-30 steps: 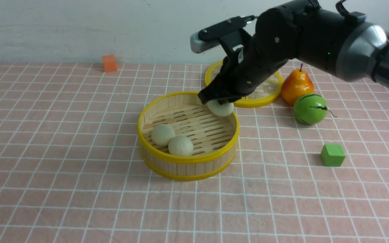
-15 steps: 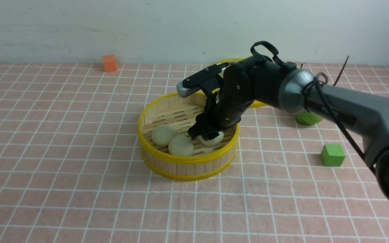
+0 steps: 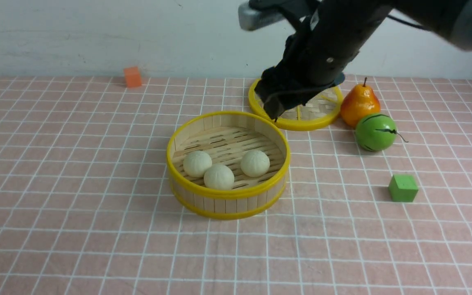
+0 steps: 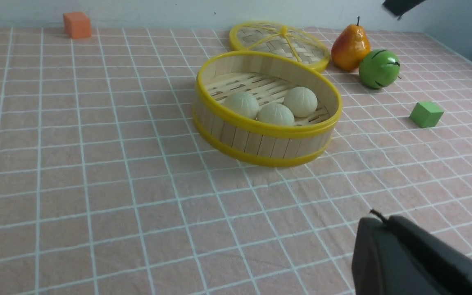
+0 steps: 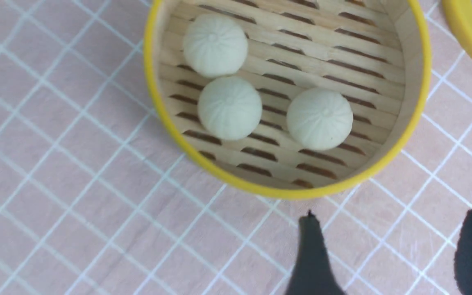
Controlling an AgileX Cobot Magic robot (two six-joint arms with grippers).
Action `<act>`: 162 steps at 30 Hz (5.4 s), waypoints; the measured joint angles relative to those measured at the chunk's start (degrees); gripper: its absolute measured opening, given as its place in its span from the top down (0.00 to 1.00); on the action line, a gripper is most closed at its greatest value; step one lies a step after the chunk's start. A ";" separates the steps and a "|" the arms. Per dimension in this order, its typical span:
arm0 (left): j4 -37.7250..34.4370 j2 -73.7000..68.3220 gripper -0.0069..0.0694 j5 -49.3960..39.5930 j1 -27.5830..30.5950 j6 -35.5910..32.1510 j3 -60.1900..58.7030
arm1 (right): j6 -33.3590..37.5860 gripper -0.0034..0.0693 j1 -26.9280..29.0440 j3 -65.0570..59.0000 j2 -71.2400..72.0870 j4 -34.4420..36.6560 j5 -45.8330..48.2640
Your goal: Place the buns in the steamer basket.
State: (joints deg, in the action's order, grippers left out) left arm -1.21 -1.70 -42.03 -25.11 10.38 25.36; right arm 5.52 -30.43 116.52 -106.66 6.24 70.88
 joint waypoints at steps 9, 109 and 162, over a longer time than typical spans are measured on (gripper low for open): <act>0.00 0.02 0.93 -0.96 0.00 0.00 -0.99 | 5.94 0.95 0.00 -9.32 17.50 6.96 0.90; 0.13 0.02 0.83 -1.80 0.00 0.00 -0.99 | -10.30 0.96 33.09 -117.40 107.23 -5.56 -48.86; 4.42 2.31 0.93 20.69 26.56 0.00 -27.16 | -10.30 0.88 33.09 -117.40 107.23 -5.56 -48.80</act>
State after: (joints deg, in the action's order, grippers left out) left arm 3.21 0.61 -21.34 1.46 10.38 -1.80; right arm -4.78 2.66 -0.89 0.57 0.68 22.08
